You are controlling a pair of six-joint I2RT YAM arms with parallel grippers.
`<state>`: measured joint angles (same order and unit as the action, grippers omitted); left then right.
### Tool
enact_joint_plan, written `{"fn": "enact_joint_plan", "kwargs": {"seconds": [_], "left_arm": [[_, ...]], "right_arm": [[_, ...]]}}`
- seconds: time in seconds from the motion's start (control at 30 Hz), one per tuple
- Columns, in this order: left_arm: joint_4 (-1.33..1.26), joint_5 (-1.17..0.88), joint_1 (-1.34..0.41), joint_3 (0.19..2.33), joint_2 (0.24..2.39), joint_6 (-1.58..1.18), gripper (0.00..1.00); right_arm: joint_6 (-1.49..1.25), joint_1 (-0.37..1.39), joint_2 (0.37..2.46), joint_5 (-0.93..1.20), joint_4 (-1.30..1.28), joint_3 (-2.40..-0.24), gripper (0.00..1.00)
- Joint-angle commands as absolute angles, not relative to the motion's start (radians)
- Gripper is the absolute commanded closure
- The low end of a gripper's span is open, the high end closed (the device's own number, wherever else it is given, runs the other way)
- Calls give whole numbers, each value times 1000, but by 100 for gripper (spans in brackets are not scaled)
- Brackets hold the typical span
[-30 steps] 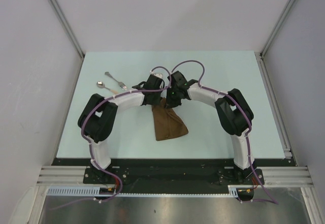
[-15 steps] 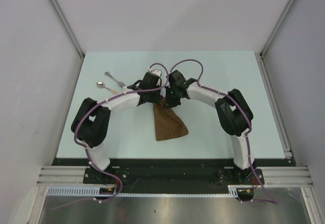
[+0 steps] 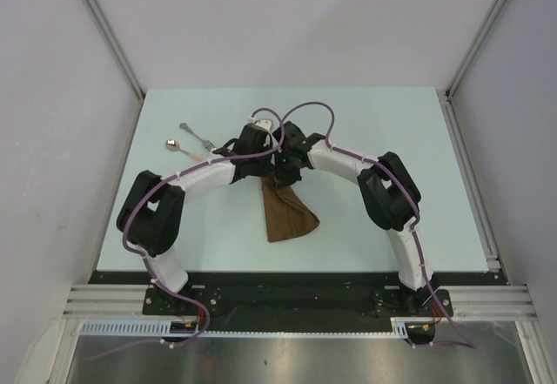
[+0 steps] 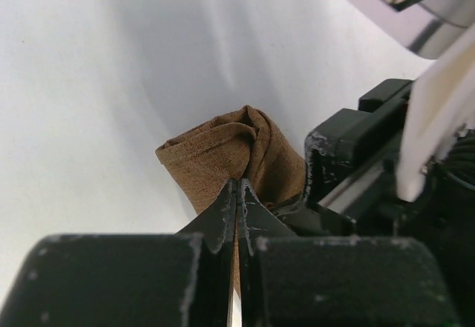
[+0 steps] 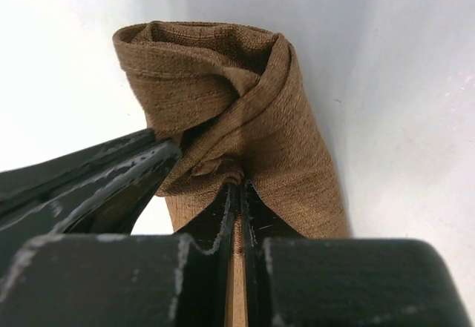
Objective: Fold the napkin into a case and place the utensils inside
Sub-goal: Stuff the top corner of the smaller-rectangle-folded napkin into the folded napkin.
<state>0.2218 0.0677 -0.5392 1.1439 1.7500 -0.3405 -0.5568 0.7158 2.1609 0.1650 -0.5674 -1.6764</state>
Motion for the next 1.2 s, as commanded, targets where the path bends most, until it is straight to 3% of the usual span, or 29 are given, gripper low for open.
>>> {"fn": "enact_joint_plan", "kwargs": {"seconds": [0.0,0.4,1.17], "left_arm": [[167,34,-529,1134,1689,-367,100],[138,8,-529,1100,1672,-371,100],[121,8,-531,1081,1684,-383,100]], "right_arm": [[-574,721,2174,169,-549,-1695,100],[-613,690,2249,212,-592,-1798,100],[-899,618,2223,486,-230,-1640,100]]}}
